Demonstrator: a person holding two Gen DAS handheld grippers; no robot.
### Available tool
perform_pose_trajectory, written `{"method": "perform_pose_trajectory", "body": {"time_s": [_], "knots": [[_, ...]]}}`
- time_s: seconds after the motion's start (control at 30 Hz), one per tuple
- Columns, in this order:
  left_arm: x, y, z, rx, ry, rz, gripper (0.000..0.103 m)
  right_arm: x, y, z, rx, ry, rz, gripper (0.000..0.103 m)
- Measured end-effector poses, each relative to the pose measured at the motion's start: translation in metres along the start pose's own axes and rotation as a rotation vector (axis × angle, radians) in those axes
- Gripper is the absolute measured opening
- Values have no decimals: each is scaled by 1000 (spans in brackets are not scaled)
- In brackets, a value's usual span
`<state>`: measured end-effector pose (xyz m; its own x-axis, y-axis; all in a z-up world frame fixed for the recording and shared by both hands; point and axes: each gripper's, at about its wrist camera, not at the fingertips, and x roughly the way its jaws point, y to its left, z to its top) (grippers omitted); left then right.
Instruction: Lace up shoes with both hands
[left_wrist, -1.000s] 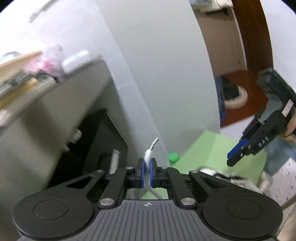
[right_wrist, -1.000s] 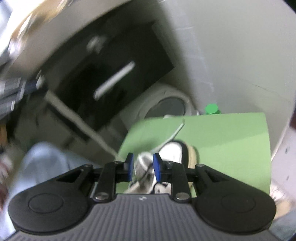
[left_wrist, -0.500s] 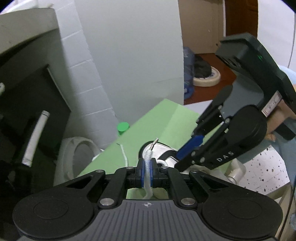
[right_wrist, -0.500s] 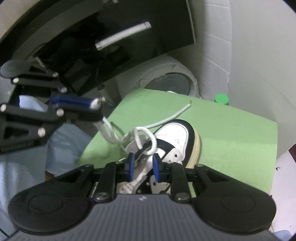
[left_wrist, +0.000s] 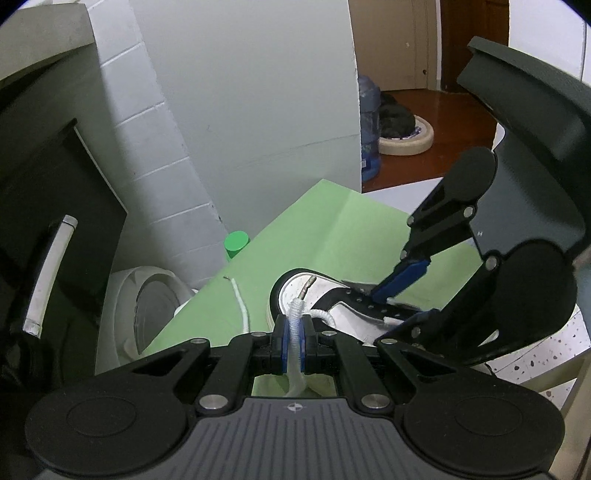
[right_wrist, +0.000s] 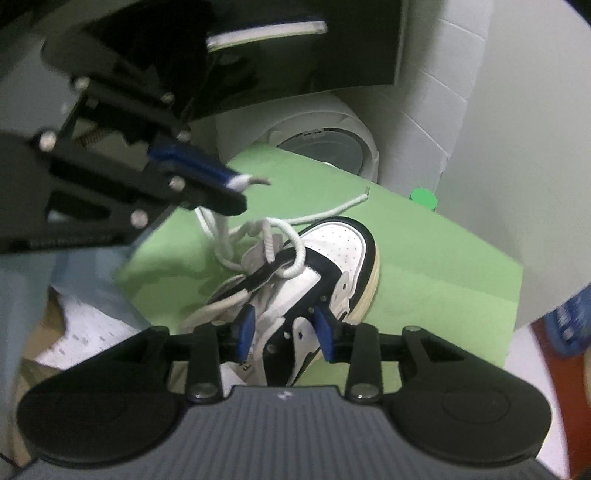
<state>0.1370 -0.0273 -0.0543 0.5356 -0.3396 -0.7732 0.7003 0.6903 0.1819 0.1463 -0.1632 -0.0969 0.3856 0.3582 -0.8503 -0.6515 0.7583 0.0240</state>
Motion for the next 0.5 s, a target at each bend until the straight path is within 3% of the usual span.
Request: {"method": "perform_pose_trajectory", "body": {"time_s": [0.1,0.27,0.5], "knots": [[1,-4,1,29,-1,5,5,5,5,2,-39,3,-54,35],[7,-15,9,115,-1,7,5,4,-3,3,40,2,-78,26],[32,-36,13,264,66,-16,5,-8,-42,-9,296,-30,23,16]]}}
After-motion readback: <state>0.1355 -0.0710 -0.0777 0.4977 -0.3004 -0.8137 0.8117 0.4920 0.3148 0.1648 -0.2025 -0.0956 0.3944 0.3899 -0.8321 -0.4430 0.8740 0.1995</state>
